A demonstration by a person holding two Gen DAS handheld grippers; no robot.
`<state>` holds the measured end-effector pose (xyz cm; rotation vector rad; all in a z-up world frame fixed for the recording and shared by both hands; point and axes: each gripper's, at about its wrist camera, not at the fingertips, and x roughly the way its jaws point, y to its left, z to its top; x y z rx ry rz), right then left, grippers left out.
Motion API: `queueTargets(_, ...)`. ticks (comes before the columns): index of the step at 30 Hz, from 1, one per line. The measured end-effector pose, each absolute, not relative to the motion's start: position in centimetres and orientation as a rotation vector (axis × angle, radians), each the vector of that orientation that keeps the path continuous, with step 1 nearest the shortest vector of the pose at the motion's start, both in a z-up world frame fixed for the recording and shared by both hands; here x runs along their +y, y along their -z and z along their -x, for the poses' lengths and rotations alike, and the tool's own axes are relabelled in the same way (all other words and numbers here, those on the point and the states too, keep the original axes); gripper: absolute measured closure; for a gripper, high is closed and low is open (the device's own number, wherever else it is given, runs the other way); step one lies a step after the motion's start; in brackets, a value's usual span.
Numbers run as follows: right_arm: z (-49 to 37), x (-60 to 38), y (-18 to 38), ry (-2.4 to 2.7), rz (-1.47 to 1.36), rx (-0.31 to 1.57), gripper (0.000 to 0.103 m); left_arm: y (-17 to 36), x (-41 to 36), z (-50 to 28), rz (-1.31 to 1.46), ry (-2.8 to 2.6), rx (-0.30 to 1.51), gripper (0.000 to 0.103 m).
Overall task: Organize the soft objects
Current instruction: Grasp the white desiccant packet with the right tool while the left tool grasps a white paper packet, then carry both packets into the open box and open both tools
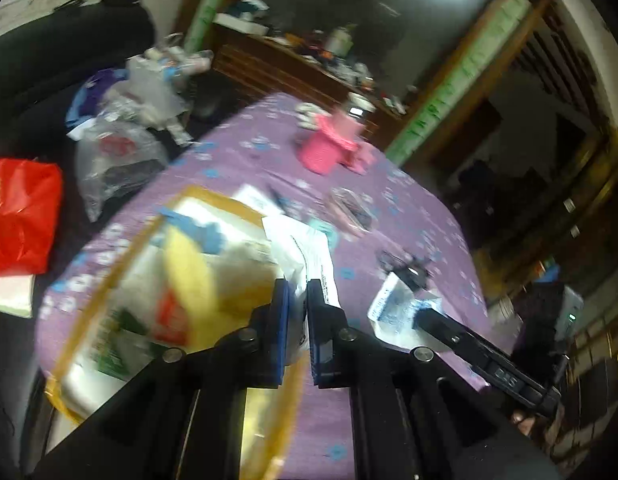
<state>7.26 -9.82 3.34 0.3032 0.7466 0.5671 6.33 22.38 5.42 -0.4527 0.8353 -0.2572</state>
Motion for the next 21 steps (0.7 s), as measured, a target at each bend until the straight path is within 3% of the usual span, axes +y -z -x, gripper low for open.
queueTargets(14, -16.6, 2.7, -1.5, -0.568, -0.165, 0.864, 0.072, 2.0, 26.9, -13.0, 0.513, 0.175, 0.958, 0.094)
queueTargets(17, -17.5, 4.4, -1.0, -0.574, -0.164, 0.884, 0.066, 2.6, 27.3, -12.6, 0.497, 0.141, 0.955, 0.085)
queueTargets(20, -17.7, 5.1, -1.0, -0.593, -0.182, 0.886, 0.043, 1.9, 26.7, -11.6, 0.465, 0.166, 0.935, 0.065)
queueTargets(21, -17.8, 4.8, -1.2, -0.596, -0.189, 0.874, 0.032, 1.4, 26.3, -11.2, 0.447, 0.167, 0.917, 0.05)
